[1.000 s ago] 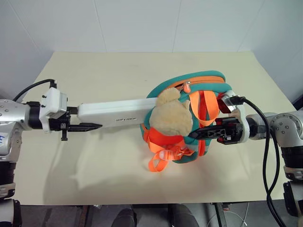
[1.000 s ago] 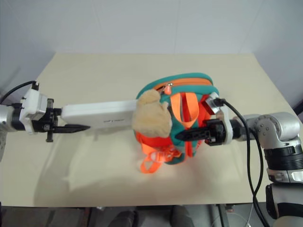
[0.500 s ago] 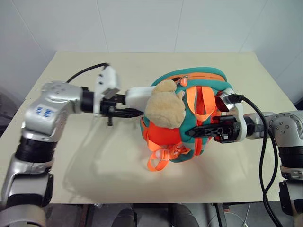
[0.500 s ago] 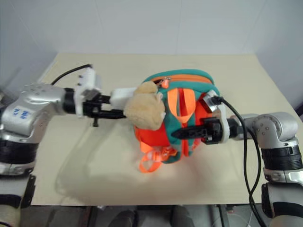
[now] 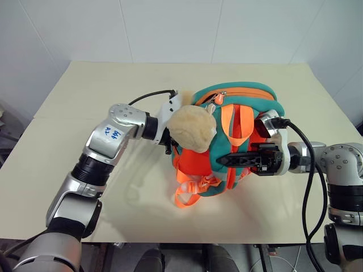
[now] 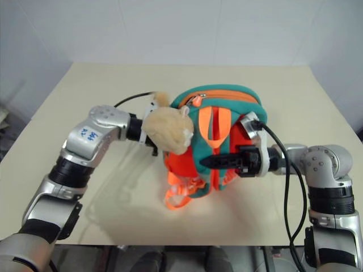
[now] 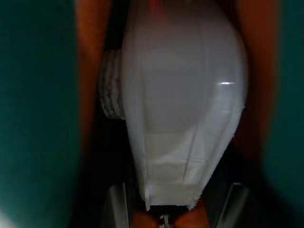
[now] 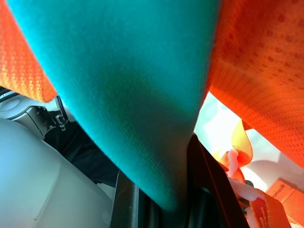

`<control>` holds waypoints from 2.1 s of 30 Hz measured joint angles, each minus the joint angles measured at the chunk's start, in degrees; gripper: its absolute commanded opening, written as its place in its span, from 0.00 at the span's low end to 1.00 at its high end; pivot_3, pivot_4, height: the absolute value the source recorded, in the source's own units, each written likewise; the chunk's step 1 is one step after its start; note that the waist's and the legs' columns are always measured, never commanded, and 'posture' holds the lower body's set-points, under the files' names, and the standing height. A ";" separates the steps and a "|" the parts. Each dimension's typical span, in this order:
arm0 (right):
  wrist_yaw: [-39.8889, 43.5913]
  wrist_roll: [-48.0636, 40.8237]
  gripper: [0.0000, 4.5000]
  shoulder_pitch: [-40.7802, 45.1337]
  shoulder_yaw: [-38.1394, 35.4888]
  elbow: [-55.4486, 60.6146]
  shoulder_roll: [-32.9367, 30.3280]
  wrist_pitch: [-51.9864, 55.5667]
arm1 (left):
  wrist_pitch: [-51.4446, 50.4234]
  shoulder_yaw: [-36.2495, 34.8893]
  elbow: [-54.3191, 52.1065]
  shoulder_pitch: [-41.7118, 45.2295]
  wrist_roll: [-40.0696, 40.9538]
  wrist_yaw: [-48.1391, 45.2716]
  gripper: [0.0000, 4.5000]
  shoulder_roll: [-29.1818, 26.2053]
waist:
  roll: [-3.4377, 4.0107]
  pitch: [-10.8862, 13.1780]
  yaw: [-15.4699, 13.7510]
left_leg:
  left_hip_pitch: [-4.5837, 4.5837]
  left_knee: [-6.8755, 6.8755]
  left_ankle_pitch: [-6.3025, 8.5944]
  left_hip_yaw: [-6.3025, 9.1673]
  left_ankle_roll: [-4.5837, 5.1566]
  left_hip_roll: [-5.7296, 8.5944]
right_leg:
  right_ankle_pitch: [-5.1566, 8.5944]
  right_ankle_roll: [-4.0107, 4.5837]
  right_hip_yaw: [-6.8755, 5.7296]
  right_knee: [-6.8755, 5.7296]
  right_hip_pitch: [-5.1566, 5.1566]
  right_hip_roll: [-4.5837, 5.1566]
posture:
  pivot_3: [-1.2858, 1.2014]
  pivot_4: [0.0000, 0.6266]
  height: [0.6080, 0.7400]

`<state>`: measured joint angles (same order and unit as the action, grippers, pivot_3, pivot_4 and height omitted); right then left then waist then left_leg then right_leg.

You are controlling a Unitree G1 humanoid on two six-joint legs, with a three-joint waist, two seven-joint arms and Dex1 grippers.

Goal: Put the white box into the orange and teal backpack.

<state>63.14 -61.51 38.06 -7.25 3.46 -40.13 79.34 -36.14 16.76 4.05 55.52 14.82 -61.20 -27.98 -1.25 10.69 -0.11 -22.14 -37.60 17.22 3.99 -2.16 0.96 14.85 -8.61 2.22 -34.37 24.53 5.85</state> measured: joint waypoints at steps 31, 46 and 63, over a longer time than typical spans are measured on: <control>1.31 1.56 0.12 -0.33 3.72 -2.10 0.61 -4.35 | -8.23 -24.70 -24.49 -11.41 30.38 -5.79 1.00 -15.65 | 0.00 0.00 0.46 | 0.06 -0.11 0.07 0.03 0.11 -0.13 | -0.02 0.06 0.04 -0.18 0.00 -0.16 | 0.52 0.24 1.00; 2.06 2.50 0.12 -0.14 4.47 -3.35 0.78 -5.53 | -0.91 -15.66 -26.09 -12.01 23.44 -1.36 0.73 -12.90 | 0.00 0.00 0.26 | 0.07 -0.14 0.05 0.02 0.09 -0.13 | -0.04 0.08 0.06 -0.16 -0.04 -0.20 | 0.52 0.24 1.00; 1.03 1.99 0.12 -0.17 4.20 -3.02 1.23 -5.58 | -2.24 -19.01 -20.62 -9.98 26.22 -3.28 0.28 -16.17 | 0.00 0.00 0.37 | 0.07 -0.14 0.06 0.02 0.10 -0.15 | -0.04 0.09 0.06 -0.15 -0.03 -0.22 | 0.52 0.24 1.00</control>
<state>64.17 -59.52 37.90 -3.04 0.44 -38.90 73.76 -38.39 -2.25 -16.56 45.54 41.04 -64.48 -44.16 -1.25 10.69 0.26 -22.08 -37.74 17.28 4.01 -2.06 0.81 14.81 -8.53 2.29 -34.52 24.50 5.63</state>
